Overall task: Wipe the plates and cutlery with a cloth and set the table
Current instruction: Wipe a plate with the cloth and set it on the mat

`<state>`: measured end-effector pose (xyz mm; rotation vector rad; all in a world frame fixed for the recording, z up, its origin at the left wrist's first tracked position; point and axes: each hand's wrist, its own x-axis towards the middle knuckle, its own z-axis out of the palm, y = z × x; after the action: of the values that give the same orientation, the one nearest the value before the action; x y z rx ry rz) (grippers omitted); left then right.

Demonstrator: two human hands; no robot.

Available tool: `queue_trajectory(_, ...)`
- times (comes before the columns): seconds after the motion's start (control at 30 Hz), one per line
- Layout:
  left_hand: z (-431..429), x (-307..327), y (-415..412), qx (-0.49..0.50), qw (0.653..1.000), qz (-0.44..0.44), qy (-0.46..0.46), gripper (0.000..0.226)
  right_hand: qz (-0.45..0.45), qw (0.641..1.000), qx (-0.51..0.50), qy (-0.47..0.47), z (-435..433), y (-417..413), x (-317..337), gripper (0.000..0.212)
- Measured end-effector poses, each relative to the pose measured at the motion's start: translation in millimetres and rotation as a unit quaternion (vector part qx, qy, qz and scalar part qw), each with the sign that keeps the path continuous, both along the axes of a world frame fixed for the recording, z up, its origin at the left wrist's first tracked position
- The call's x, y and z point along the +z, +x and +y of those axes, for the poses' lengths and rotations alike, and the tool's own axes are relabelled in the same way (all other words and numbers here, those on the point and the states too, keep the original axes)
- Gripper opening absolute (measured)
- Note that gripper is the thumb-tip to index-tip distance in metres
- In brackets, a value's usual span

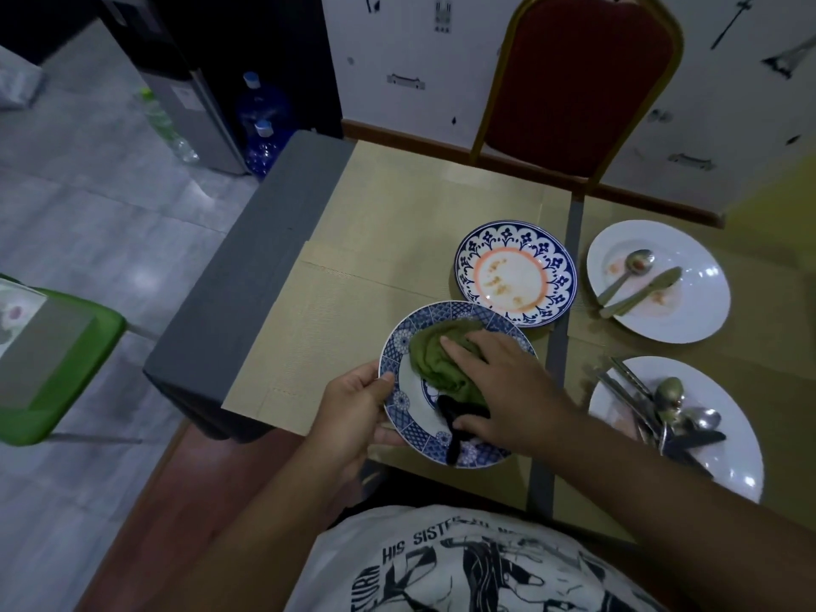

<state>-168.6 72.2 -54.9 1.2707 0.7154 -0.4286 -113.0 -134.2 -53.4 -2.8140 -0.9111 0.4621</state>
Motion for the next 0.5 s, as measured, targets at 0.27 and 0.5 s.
queue_trajectory(0.27,-5,3,-2,-0.015,0.999,-0.026,0.024,0.025,-0.077,0.988,0.014,0.130,8,12,-17,0.060)
queue_trajectory(0.5,-14,3,-4,-0.007,1.000,-0.019,0.019,0.025,-0.077,0.990,-0.019,0.118,1,-20,-21,0.056)
